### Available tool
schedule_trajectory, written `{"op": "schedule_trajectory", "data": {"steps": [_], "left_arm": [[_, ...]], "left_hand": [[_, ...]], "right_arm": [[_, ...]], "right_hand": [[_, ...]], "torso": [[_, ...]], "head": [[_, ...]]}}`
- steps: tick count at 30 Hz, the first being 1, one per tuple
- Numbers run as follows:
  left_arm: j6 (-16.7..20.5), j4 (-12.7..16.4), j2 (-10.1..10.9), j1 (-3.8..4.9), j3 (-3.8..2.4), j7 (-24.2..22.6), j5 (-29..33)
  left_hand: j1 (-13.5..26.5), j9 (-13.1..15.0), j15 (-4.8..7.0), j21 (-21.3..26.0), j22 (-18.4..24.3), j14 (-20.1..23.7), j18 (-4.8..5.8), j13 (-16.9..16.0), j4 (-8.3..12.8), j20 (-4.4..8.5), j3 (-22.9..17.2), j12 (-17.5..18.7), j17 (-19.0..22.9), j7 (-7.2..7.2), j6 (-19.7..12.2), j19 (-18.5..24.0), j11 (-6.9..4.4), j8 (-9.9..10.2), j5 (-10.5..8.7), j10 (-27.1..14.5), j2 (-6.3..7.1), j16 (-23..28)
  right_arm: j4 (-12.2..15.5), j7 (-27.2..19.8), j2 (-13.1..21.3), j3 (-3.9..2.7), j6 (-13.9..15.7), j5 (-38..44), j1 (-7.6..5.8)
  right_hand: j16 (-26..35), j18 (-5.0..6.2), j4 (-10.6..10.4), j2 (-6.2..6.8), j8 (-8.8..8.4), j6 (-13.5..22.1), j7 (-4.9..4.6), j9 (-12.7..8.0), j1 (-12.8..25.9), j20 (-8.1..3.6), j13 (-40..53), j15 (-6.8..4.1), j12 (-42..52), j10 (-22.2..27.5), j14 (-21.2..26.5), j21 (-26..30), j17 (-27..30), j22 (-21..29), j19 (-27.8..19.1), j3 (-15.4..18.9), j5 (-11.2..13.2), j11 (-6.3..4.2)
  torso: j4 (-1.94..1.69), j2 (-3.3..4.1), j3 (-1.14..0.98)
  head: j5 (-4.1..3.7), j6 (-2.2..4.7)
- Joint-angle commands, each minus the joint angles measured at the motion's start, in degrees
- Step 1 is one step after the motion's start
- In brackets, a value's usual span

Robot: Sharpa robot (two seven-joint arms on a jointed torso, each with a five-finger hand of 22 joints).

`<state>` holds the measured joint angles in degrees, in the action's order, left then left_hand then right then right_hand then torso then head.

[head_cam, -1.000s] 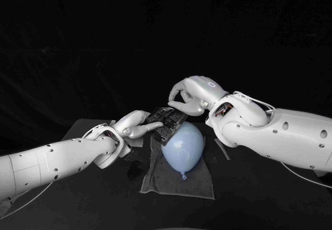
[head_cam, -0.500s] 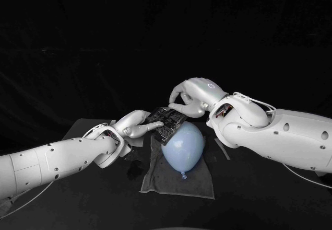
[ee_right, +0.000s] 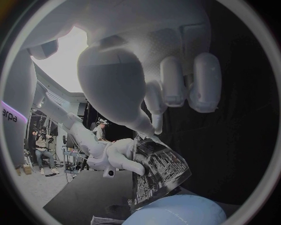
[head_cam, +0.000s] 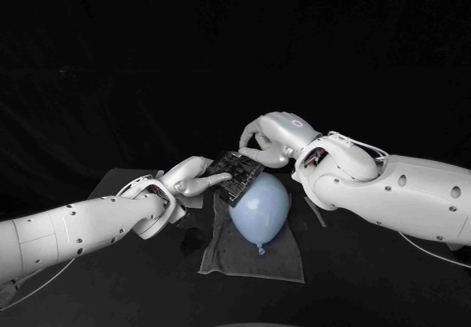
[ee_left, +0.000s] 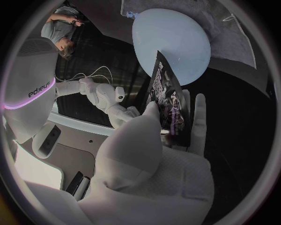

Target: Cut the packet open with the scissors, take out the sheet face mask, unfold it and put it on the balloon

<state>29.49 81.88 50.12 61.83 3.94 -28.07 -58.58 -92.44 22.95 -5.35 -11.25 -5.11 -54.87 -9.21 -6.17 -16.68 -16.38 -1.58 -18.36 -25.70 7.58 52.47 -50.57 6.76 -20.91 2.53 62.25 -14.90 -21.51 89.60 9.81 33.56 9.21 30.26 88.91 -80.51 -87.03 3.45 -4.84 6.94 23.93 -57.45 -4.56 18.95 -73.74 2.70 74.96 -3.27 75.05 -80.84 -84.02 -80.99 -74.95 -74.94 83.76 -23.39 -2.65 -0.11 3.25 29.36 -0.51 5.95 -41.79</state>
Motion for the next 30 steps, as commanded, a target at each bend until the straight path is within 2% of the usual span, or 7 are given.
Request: {"op": "schedule_trajectory", "data": {"steps": [1,20,24,30], "left_arm": [[0.0,0.3,-0.1,0.10,-0.10,-0.8,0.2],[-0.3,0.3,0.0,0.10,-0.10,-0.8,0.2],[-0.3,0.4,0.0,0.10,-0.10,-0.8,0.2],[-0.3,0.4,0.1,0.10,-0.10,-0.6,-0.3]], "left_hand": [[-0.1,0.0,0.09,0.3,0.1,0.2,-0.90,0.0,0.0,-0.15,-0.3,0.2,-0.1,0.03,0.2,0.3,-0.14,-0.2,0.20,0.0,-1.62,0.0],[-0.1,0.1,0.11,0.3,0.1,0.2,-0.90,0.1,0.0,-0.15,-0.4,0.2,-0.1,0.04,0.2,0.3,-0.17,-0.2,0.20,0.0,-1.57,0.0],[-0.2,0.2,0.12,0.3,0.1,0.2,-0.89,0.1,0.0,-0.16,-0.4,0.2,-0.2,0.04,0.2,0.3,-0.18,-0.2,0.20,0.0,-1.53,0.0],[-0.3,0.2,0.13,0.3,0.2,0.2,-0.89,0.1,0.1,-0.15,-0.4,0.2,-0.2,0.02,0.2,0.3,-0.19,-0.2,0.20,0.0,-1.41,0.0]], "right_arm": [[0.0,0.3,0.0,0.03,-1.0,1.0,0.12],[-0.1,0.0,0.3,0.04,-2.4,1.0,0.19],[-0.4,0.2,0.2,0.04,-3.5,1.0,0.19],[-1.2,0.1,-0.1,0.12,-7.6,1.0,0.19]], "right_hand": [[-0.1,-0.85,-0.1,0.64,0.24,0.1,-0.23,-0.1,0.1,-0.11,0.7,-0.25,-0.1,0.0,-4.9,0.2,-10.0,-8.0,1.2,0.3,-0.1,0.40],[0.1,-0.78,-0.3,1.10,0.07,0.4,-0.41,-0.2,0.4,-0.03,0.3,-0.13,-0.6,0.4,-4.8,0.5,-9.8,-7.9,1.1,0.5,-0.1,0.56],[0.1,-0.74,-0.4,1.25,-0.01,0.6,-0.49,-0.2,0.5,0.00,0.2,-0.08,-0.8,0.5,-4.8,0.7,-9.7,-7.7,1.0,0.5,-0.1,0.62],[0.6,-0.32,-1.1,3.24,-0.89,2.2,-1.35,-0.7,1.7,0.43,-1.7,0.51,-3.2,2.3,-4.6,2.4,-9.0,-6.6,0.0,2.2,-0.1,1.36]], "torso": [[-0.03,0.03,-0.02],[0.02,0.02,-0.03],[0.02,0.00,-0.01],[0.00,-0.02,0.02]], "head": [[0.08,0.00],[0.06,-0.07],[-0.01,-0.08],[0.05,-0.08]]}}
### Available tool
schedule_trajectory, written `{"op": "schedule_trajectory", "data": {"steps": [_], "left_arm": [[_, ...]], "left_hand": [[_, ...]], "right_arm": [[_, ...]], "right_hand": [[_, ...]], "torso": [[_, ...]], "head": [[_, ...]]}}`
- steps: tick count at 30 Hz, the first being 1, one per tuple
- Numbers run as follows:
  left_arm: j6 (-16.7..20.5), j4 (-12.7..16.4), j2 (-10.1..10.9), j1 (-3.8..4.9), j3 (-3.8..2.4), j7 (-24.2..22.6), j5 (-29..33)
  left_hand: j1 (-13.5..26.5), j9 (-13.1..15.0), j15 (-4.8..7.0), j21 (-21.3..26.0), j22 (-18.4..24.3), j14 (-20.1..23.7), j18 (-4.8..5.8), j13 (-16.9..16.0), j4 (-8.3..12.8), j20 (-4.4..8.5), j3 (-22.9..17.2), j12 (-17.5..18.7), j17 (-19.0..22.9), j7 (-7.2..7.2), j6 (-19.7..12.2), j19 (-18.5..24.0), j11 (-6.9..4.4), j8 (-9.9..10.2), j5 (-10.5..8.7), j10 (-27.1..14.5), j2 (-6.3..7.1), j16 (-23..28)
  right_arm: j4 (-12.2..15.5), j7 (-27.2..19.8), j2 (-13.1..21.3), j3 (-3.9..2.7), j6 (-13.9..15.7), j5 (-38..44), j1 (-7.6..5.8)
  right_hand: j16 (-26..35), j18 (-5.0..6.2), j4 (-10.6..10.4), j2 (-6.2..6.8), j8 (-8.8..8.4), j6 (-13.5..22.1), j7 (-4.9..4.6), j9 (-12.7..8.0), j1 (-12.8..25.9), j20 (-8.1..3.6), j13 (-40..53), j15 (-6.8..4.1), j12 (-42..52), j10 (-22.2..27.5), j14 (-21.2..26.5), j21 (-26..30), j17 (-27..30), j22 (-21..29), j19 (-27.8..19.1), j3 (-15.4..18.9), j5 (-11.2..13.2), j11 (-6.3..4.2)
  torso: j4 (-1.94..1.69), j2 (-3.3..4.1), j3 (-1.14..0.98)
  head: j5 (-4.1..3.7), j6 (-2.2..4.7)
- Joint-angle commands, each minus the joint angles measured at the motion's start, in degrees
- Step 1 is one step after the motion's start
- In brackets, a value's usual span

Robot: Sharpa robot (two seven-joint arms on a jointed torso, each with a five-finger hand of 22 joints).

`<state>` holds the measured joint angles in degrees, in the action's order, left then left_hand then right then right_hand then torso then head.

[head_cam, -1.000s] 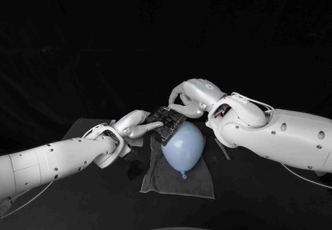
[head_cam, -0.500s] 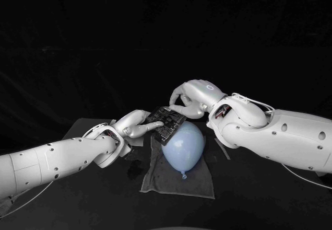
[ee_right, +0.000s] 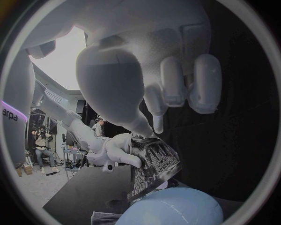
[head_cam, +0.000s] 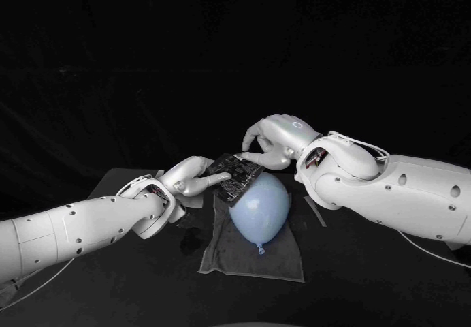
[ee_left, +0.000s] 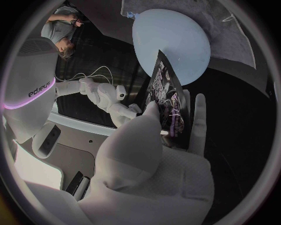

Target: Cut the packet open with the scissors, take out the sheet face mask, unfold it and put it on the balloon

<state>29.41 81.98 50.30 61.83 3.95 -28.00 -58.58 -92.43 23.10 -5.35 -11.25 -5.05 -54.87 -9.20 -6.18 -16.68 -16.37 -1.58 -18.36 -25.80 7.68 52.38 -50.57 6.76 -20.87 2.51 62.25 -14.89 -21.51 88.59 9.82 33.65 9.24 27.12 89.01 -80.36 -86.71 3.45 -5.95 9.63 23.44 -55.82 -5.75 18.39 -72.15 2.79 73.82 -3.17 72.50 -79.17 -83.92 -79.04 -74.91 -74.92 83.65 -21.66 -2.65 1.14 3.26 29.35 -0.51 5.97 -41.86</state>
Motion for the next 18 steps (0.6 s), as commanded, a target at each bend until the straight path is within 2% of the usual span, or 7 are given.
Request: {"op": "schedule_trajectory", "data": {"steps": [1,5,18], "left_arm": [[-0.1,0.3,-0.1,0.11,-0.11,-0.5,-0.6],[0.0,0.4,0.0,0.11,-0.11,-0.3,-1.6],[0.4,0.7,0.2,0.12,0.10,0.0,-6.0]], "left_hand": [[-0.4,0.1,0.14,0.4,0.1,0.2,-0.91,0.1,0.1,-0.15,-0.4,0.3,-0.1,-0.07,0.2,0.3,-0.20,-0.2,0.22,0.0,-1.28,0.0],[-0.5,0.2,0.15,0.4,0.1,0.2,-0.91,0.2,0.1,-0.15,-0.4,0.3,-0.1,-0.06,0.2,0.2,-0.22,-0.2,0.22,-0.1,-1.12,0.0],[-0.7,0.3,0.16,0.4,0.2,0.2,-0.92,0.2,0.2,-0.14,-0.4,0.4,-0.1,-0.09,0.2,0.2,-0.22,-0.2,0.23,-0.1,-1.02,0.0]], "right_arm": [[-0.3,0.0,-0.2,0.10,-5.0,0.9,0.04],[-0.6,-0.5,-0.2,0.16,-6.2,0.9,0.03],[-0.4,-1.4,1.2,0.21,-7.3,-0.1,0.00]], "right_hand": [[0.3,-0.19,-0.1,0.92,-0.76,1.2,-0.43,-0.3,0.2,0.48,-1.3,0.60,-1.6,1.3,-4.7,1.0,-9.0,-6.2,-0.2,0.9,-0.1,0.34],[0.4,0.05,-0.4,1.73,-1.21,1.9,-0.84,-0.5,0.2,0.85,-2.2,0.98,-2.6,2.2,-4.6,2.0,-8.9,-5.6,-0.8,1.9,-0.1,0.75],[0.3,-0.04,-0.6,1.72,-1.17,1.9,-0.87,-0.5,0.2,0.96,-1.9,1.06,-2.4,2.0,-4.6,1.7,-9.1,-5.8,-0.7,2.2,-0.1,0.80]], "torso": [[-0.03,-0.02,0.02],[-0.05,-0.02,0.01],[0.06,0.00,-0.06]], "head": [[0.08,-0.01],[0.01,-0.08],[-0.10,-0.42]]}}
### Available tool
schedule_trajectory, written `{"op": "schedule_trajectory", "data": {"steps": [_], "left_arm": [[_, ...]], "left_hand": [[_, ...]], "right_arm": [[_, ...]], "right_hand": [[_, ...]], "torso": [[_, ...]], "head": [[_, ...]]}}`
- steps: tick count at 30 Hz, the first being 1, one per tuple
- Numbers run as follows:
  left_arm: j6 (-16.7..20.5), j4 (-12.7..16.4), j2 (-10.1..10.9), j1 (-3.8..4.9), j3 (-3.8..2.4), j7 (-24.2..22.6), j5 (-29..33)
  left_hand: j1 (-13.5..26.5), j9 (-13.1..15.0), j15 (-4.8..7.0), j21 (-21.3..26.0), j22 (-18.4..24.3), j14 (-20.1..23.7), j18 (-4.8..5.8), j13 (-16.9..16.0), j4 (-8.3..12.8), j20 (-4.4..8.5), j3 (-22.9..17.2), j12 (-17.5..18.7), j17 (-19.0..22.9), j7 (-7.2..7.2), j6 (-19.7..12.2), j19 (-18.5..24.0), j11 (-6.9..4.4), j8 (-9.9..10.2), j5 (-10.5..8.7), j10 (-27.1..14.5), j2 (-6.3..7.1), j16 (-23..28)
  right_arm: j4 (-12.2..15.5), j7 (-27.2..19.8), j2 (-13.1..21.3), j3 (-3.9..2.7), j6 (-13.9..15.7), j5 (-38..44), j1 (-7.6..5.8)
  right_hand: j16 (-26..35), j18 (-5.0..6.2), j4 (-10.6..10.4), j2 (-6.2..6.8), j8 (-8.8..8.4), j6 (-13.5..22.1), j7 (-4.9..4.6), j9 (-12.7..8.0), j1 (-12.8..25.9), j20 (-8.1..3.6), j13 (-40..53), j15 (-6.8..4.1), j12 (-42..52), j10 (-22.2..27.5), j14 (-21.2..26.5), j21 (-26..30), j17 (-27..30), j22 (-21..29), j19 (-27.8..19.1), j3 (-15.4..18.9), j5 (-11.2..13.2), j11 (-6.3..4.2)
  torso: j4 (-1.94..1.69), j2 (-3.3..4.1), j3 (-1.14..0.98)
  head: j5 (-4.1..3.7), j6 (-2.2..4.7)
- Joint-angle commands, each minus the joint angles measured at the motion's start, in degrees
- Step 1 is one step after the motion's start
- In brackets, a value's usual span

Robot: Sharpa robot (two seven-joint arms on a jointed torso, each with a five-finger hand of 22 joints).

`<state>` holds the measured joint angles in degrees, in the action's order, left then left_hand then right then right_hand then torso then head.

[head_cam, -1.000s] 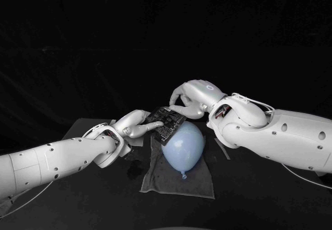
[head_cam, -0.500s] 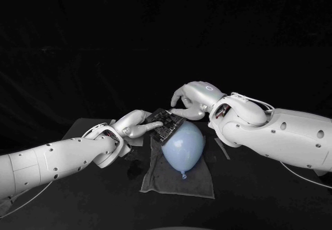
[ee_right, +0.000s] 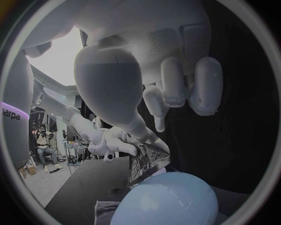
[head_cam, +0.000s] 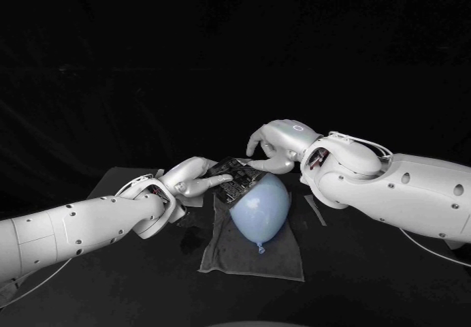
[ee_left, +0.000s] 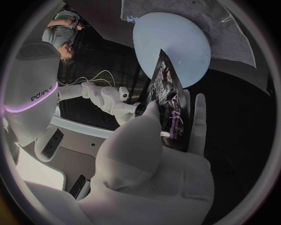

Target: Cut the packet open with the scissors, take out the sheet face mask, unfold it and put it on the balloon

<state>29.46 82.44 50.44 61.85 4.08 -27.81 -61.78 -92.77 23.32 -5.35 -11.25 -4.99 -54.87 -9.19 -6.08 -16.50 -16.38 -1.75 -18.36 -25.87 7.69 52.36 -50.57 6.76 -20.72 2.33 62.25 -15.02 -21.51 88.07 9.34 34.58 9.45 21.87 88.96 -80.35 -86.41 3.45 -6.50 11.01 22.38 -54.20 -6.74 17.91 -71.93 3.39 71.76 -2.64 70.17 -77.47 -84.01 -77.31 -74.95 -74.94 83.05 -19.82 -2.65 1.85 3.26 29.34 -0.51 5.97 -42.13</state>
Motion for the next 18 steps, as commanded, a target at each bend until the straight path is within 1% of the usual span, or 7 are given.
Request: {"op": "schedule_trajectory", "data": {"steps": [1,5,7,8,11,13,18], "left_arm": [[0.3,0.2,0.0,0.09,0.01,-0.1,-3.2],[0.4,0.3,0.0,0.09,0.11,-0.1,-4.4],[0.4,0.6,0.0,0.09,0.20,0.0,-4.8],[0.4,1.1,0.0,0.09,0.25,0.1,-4.8],[0.3,2.2,-0.1,0.09,0.30,0.3,-4.8],[0.2,2.6,-0.3,0.09,0.33,0.4,-4.8],[0.2,2.7,-0.3,0.09,0.35,0.6,-4.6]], "left_hand": [[-0.4,0.1,0.16,0.4,0.1,0.2,-0.93,0.1,0.0,-0.14,-0.2,0.4,-0.1,-0.14,0.2,0.2,-0.20,-0.3,0.40,-0.1,-0.83,0.0],[-0.4,0.1,0.16,0.4,0.1,0.2,-0.93,0.1,0.0,-0.14,-0.2,0.4,-0.1,-0.14,0.2,0.2,-0.20,-0.3,0.40,-0.1,-0.83,0.0],[-0.4,0.1,0.16,0.4,0.1,0.2,-0.93,0.1,0.0,-0.14,-0.2,0.4,-0.1,-0.19,0.3,0.2,-0.18,-0.4,0.40,-0.1,-0.79,0.0],[-0.4,0.1,0.16,0.4,0.1,0.2,-0.93,0.1,0.0,-0.14,-0.2,0.4,-0.1,-0.19,0.3,0.2,-0.18,-0.4,0.40,-0.1,-0.79,0.0],[-0.5,0.1,0.16,0.4,0.1,0.2,-0.93,0.1,0.0,-0.14,-0.2,0.4,-0.1,-0.20,0.3,0.2,-0.17,-0.4,0.40,-0.1,-0.78,0.0],[-0.5,0.1,0.16,0.4,0.1,0.2,-0.93,0.1,0.0,-0.14,-0.2,0.4,-0.1,-0.20,0.3,0.2,-0.17,-0.4,0.40,-0.1,-0.78,0.0],[-0.5,0.1,0.16,0.4,0.1,0.2,-0.93,0.1,0.0,-0.14,-0.2,0.4,-0.1,-0.19,0.3,0.2,-0.18,-0.4,0.40,0.0,-0.78,0.0]], "right_arm": [[0.1,-1.1,0.5,0.00,-2.4,-0.4,-0.01],[0.1,-1.7,0.8,0.03,-3.8,-1.5,-0.02],[0.0,-2.2,0.9,0.09,-5.3,-2.4,-0.03],[0.1,-2.5,1.0,0.15,-6.1,-3.0,-0.03],[0.4,-2.8,1.2,0.28,-7.5,-4.0,-0.03],[0.7,-2.9,1.4,0.37,-8.4,-4.6,-0.03],[1.7,-3.1,2.0,0.55,-10.1,-5.6,-0.02]], "right_hand": [[0.0,-0.04,-0.1,0.24,-0.08,0.2,0.13,0.0,0.0,0.38,0.2,0.54,0.0,0.3,-4.5,0.0,-9.0,-5.8,-0.1,0.4,-0.1,0.09],[0.0,-0.07,-0.4,-0.21,0.00,0.0,0.18,0.0,-0.1,0.44,0.4,0.54,0.3,0.1,-4.5,-0.1,-9.0,-5.9,0.0,0.5,-0.1,0.06],[0.0,-0.09,-0.4,-0.30,0.02,-0.1,0.18,0.0,-0.1,0.46,0.5,0.54,0.3,0.0,-4.5,-0.2,-9.0,-6.0,0.1,0.5,-0.1,0.06],[0.0,-0.08,-0.9,0.08,-0.06,0.0,0.13,-0.1,0.4,0.51,0.6,0.58,0.4,-0.1,-4.5,-0.2,-9.1,-6.0,0.1,1.2,-0.1,0.10],[0.0,-0.07,-1.4,0.38,-0.12,0.1,0.15,-0.1,0.8,0.56,0.6,0.59,0.4,-0.1,-4.6,-0.2,-9.1,-6.0,0.1,2.0,-0.1,0.11],[0.0,-0.06,-1.5,0.41,-0.12,0.1,0.16,-0.1,0.8,0.57,0.6,0.59,0.5,-0.1,-4.6,-0.1,-9.1,-6.0,0.1,2.2,-0.1,0.11],[0.0,-0.08,-1.7,0.45,-0.10,0.0,0.18,-0.1,0.9,0.58,0.7,0.58,0.5,-0.2,-4.6,-0.2,-9.1,-6.1,0.1,2.5,-0.1,0.09]], "torso": [[0.05,0.02,-0.07],[0.06,-0.01,-0.03],[0.06,-0.02,-0.03],[0.02,0.02,-0.01],[-0.07,0.09,0.01],[-0.05,0.06,0.00],[0.06,0.00,0.01]], "head": [[-0.14,-0.16],[-0.25,-0.27],[-0.37,-0.30],[-0.88,-0.20],[-1.23,-0.16],[-1.20,-0.28],[-1.11,-0.44]]}}
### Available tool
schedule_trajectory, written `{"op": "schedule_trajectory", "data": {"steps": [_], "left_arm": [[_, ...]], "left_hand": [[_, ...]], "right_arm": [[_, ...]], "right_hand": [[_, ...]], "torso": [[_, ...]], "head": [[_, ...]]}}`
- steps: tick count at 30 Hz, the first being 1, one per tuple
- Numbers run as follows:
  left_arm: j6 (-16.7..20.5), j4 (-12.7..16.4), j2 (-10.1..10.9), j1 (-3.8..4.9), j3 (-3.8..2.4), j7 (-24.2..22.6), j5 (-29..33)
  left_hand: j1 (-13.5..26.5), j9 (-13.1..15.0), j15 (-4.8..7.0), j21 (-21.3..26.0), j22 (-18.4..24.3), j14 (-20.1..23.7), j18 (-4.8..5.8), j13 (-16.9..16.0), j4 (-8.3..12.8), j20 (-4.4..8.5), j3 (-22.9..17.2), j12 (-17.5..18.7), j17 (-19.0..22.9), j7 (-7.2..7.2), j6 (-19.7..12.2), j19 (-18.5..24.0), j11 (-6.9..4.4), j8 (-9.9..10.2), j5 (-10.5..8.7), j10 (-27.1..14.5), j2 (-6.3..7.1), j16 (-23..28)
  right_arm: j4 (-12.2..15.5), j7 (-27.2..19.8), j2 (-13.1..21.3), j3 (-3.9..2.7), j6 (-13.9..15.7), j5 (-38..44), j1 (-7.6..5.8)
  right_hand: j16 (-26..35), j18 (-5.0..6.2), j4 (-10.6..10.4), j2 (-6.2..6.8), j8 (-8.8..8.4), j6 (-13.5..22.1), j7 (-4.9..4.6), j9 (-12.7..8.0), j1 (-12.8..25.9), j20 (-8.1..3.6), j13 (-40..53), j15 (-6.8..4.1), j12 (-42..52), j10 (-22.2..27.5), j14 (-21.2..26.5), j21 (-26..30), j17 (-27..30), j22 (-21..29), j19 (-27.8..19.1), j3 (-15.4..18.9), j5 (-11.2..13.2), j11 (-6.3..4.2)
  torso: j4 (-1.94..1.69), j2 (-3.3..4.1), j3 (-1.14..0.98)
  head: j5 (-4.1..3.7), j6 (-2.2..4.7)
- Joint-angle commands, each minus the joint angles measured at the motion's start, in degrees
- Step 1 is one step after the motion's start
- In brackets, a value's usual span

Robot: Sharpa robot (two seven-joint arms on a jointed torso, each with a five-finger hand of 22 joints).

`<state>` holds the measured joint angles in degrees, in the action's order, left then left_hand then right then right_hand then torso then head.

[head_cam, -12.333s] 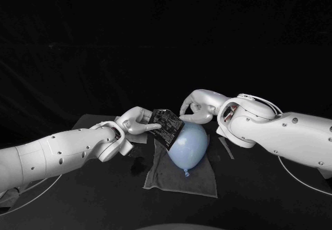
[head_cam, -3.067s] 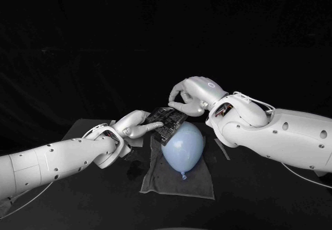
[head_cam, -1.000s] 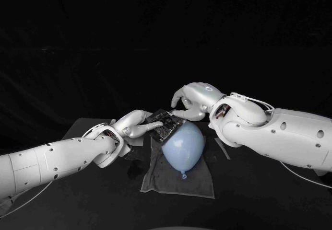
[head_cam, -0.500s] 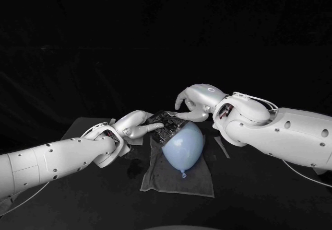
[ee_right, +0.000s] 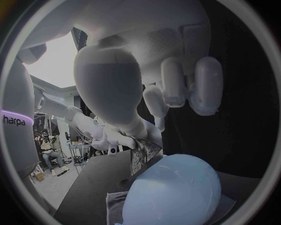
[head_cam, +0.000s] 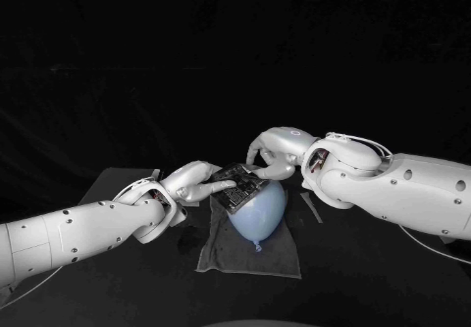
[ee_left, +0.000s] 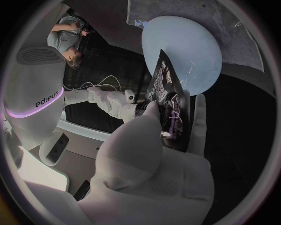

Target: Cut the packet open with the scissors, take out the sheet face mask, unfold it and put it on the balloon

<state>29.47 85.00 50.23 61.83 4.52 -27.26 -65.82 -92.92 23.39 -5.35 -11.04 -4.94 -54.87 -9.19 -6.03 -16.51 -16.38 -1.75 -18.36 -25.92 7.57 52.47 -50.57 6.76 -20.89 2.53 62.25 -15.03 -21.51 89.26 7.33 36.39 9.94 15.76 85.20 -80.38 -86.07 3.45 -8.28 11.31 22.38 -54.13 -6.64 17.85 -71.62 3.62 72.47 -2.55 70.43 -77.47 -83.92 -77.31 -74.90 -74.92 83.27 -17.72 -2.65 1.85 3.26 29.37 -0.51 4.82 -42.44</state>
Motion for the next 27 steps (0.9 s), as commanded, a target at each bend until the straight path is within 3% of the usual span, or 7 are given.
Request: {"op": "schedule_trajectory", "data": {"steps": [1,19,22,23,24,26,27], "left_arm": [[0.2,0.1,-0.1,0.10,-0.09,0.1,-0.5],[-1.6,-0.7,-0.1,0.12,-0.05,-0.2,-1.1],[-2.2,-0.7,-0.1,0.12,-0.05,-0.3,-1.2],[-2.3,-0.7,-0.2,0.12,-0.04,-0.4,-1.2],[-2.4,-0.6,-0.2,0.12,-0.04,-0.4,-1.2],[-2.6,-0.5,-0.2,0.12,-0.04,-0.5,-1.2],[-2.7,-0.5,-0.2,0.12,-0.04,-0.5,-1.2]], "left_hand": [[-0.3,0.0,0.16,0.2,0.1,0.2,-0.93,0.1,0.0,-0.14,-0.2,0.4,-0.1,-0.08,0.2,0.2,-0.18,-0.2,0.20,0.0,-0.77,0.0],[-0.4,0.1,0.16,0.2,0.1,0.2,-0.92,0.1,-0.1,-0.15,-0.3,0.4,-0.1,-0.08,0.2,0.2,-0.19,-0.2,0.20,0.0,-0.74,0.0],[-0.4,0.1,0.16,0.2,0.1,0.2,-0.91,0.1,-0.1,-0.16,-0.3,0.4,-0.1,-0.08,0.2,0.2,-0.19,-0.2,0.20,0.0,-0.73,0.0],[-0.4,0.1,0.16,0.2,0.1,0.2,-0.91,0.1,-0.1,-0.16,-0.3,0.4,-0.1,-0.08,0.2,0.2,-0.19,-0.2,0.20,0.0,-0.73,0.0],[-0.4,0.1,0.16,0.2,0.1,0.2,-0.90,0.1,-0.1,-0.17,-0.2,0.4,-0.1,-0.10,0.2,0.2,-0.17,-0.2,0.20,0.0,-0.72,0.0],[-0.4,0.1,0.16,0.2,0.1,0.2,-0.90,0.1,-0.1,-0.17,-0.2,0.4,-0.1,-0.10,0.2,0.2,-0.17,-0.2,0.20,0.0,-0.72,0.0],[-0.4,0.1,0.16,0.2,0.1,0.2,-0.90,0.1,-0.1,-0.17,-0.2,0.4,-0.1,-0.10,0.2,0.2,-0.17,-0.2,0.20,0.0,-0.72,0.0]], "right_arm": [[0.6,-1.1,0.3,0.13,-4.3,-2.0,0.02],[1.2,-2.8,0.8,0.57,-7.9,-4.4,0.52],[1.0,-2.6,0.8,0.59,-7.8,-4.8,0.54],[0.9,-2.6,0.8,0.60,-7.8,-4.9,0.55],[0.8,-2.5,0.7,0.61,-7.8,-5.0,0.56],[0.6,-2.4,0.6,0.62,-7.8,-5.1,0.57],[0.5,-2.3,0.6,0.63,-7.7,-5.1,0.58]], "right_hand": [[-0.4,-0.08,0.0,0.14,-0.10,0.0,0.09,0.0,0.6,0.34,0.0,0.49,0.3,-0.2,-4.6,-0.2,-9.1,-6.1,-0.1,0.4,-0.1,0.10],[-0.3,-0.06,-0.6,-0.52,0.09,-0.4,0.21,0.0,0.3,0.33,0.2,0.42,0.5,-0.3,-4.6,-0.2,-9.0,-6.1,-0.1,0.8,-0.1,-0.01],[-0.3,-0.03,-2.0,-1.61,0.17,-0.6,0.25,0.0,0.9,0.30,0.2,0.39,0.5,-0.3,-4.6,0.0,-9.0,-6.0,-0.2,1.3,-0.1,-0.04],[-0.3,-0.03,-2.3,-2.87,0.22,-0.7,0.36,0.0,0.2,0.28,0.2,0.32,0.5,-0.4,-4.6,0.0,-9.1,-6.1,-0.1,0.9,-0.2,-0.14],[-0.3,-0.04,-1.8,-3.71,0.23,-0.7,0.50,0.0,-1.3,0.24,0.2,0.22,0.5,-0.3,-4.6,-0.1,-9.1,-6.1,-0.1,0.0,-0.6,-0.28],[-0.3,-0.02,-1.0,-4.05,0.15,-0.8,0.42,-0.3,-3.5,0.00,0.2,0.13,0.3,-0.2,-4.6,0.0,-9.1,-6.2,0.0,-2.4,-7.7,-0.32],[-0.3,-0.08,-0.4,-4.55,0.29,-1.1,0.69,-0.3,-4.6,0.00,0.4,-0.01,0.5,-0.3,-4.6,-0.2,-9.1,-6.3,0.1,-3.8,-9.7,-0.51]], "torso": [[0.04,-0.03,-0.02],[0.01,-0.01,-0.02],[0.03,-0.02,-0.02],[0.04,-0.02,-0.03],[0.05,-0.04,-0.02],[0.01,-0.03,-0.04],[-0.02,-0.03,-0.03]], "head": [[0.02,-0.15],[0.17,-0.77],[0.23,-0.80],[0.23,-0.81],[0.22,-0.78],[0.13,-0.79],[0.11,-0.79]]}}
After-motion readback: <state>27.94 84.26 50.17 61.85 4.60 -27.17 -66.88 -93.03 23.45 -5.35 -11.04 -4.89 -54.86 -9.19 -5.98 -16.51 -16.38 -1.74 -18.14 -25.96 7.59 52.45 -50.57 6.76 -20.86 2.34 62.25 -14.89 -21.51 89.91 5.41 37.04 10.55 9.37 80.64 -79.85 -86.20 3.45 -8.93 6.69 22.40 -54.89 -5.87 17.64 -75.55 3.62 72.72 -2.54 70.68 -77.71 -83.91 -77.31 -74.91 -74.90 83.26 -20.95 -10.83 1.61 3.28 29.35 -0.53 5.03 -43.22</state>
